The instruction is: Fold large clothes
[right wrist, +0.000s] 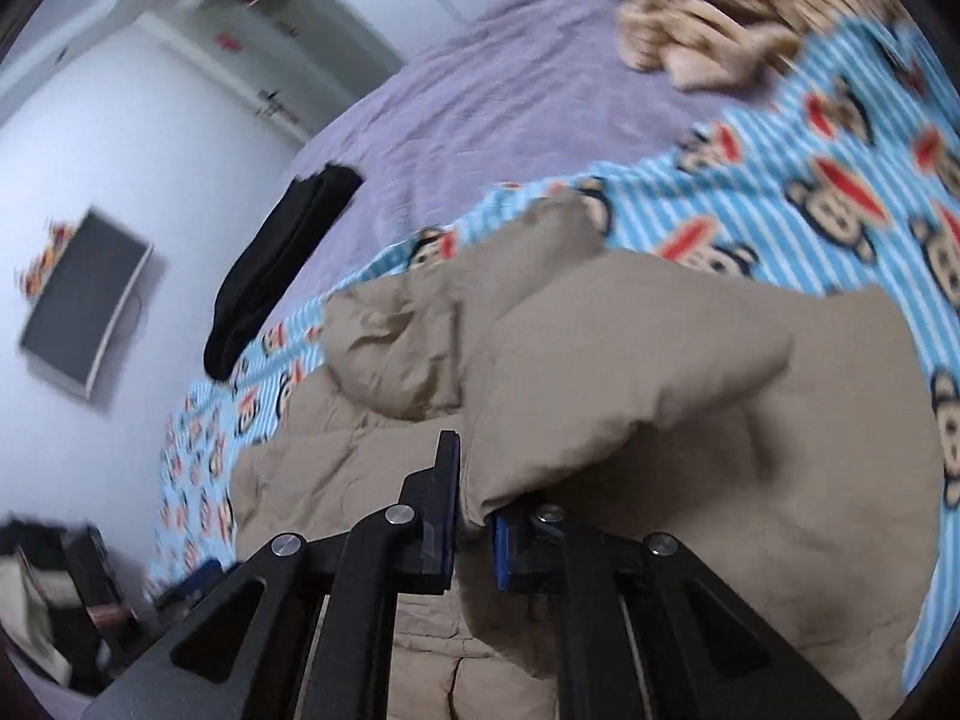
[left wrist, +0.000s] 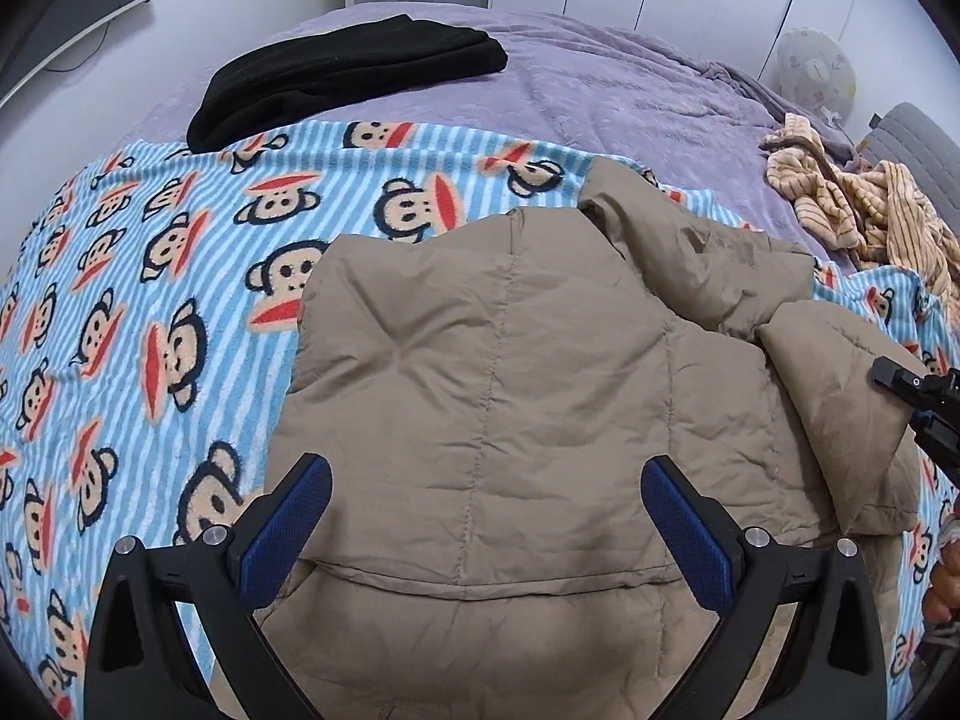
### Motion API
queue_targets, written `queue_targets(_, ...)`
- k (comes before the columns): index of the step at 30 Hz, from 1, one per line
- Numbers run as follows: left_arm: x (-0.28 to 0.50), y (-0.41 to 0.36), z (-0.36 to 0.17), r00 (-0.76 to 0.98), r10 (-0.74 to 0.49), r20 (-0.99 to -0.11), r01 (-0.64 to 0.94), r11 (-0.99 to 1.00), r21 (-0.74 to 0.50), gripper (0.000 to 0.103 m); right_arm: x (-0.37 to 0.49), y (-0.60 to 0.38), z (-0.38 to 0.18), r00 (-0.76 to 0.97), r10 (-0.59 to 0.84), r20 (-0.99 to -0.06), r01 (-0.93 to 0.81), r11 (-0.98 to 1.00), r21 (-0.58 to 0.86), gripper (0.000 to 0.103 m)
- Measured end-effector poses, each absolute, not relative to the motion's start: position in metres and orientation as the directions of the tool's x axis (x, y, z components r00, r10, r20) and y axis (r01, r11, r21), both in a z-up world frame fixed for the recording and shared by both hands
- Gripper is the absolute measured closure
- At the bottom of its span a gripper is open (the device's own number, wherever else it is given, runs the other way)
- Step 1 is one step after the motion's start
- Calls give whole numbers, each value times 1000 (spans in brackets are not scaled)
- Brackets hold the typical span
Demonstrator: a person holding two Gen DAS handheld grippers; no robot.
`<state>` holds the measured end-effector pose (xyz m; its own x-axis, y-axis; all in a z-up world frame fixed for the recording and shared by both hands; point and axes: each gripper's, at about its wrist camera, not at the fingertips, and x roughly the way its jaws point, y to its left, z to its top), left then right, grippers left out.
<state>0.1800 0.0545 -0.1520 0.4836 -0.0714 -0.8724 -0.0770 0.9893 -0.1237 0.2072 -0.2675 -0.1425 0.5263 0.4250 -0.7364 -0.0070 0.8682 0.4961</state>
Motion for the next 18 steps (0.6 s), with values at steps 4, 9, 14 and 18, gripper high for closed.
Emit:
queue_targets(4,181,72,-150,483,-162,-860,-92,968,-234,0,193,-186,-142,455,385,-803,-283,918,280,92)
queue_targets(9,182,81,-151,480,-295,-826,-91,920,-381,0,163,-146,-184,335,285,-898,-414,901,132,91)
queue_targets(14,188,70,-155,440,-434,-786,-54,861,-506,0,144,-137,-192,307,232,-923,-488,871,57,23)
queue_targets(18,191,53,-148,419,-527,-739,0,814,-580,0,130,-155,-179,342,220,-914,-484,875,30,23)
